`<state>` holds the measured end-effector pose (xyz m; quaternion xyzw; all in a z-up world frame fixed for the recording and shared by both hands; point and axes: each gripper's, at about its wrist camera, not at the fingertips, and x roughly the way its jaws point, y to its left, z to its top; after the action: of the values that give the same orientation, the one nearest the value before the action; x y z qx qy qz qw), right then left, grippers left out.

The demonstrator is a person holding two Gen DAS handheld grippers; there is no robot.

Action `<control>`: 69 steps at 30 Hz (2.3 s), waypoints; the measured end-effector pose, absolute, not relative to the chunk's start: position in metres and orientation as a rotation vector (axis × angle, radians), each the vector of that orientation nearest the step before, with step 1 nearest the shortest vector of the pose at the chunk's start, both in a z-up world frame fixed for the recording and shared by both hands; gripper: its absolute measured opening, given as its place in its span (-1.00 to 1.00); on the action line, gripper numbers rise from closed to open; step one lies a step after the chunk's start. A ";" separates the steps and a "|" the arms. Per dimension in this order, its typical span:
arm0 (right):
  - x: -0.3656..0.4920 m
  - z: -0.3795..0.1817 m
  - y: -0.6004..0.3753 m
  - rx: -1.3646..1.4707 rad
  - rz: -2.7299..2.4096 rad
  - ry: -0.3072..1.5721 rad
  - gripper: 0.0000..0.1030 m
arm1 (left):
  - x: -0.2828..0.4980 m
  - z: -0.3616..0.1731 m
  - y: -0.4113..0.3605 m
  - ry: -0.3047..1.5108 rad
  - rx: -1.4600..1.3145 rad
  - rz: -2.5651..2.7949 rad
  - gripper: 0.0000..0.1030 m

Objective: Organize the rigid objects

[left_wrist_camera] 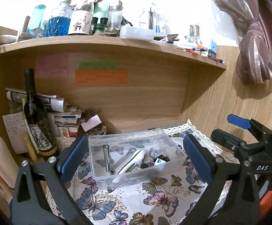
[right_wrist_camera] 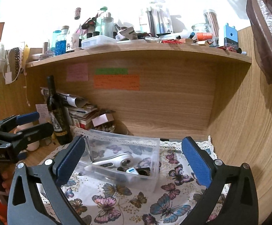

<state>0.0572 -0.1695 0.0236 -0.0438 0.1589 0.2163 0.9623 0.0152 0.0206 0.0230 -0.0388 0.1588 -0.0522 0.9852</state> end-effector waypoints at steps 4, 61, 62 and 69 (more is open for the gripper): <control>0.054 0.025 -0.169 -0.089 0.438 0.315 1.00 | 0.010 0.024 0.019 0.305 -0.066 -0.102 1.00; 0.053 0.023 -0.160 -0.107 0.445 0.317 1.00 | 0.010 0.024 0.017 0.299 -0.056 -0.109 1.00; 0.053 0.024 -0.159 -0.106 0.444 0.317 1.00 | 0.010 0.024 0.018 0.298 -0.057 -0.110 1.00; 0.053 0.024 -0.160 -0.106 0.444 0.318 1.00 | 0.011 0.023 0.022 0.302 -0.055 -0.118 1.00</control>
<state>0.0528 -0.1596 0.0236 -0.0523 0.1569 0.2189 0.9616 0.0108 0.0221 0.0232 -0.0274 0.1505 -0.0589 0.9865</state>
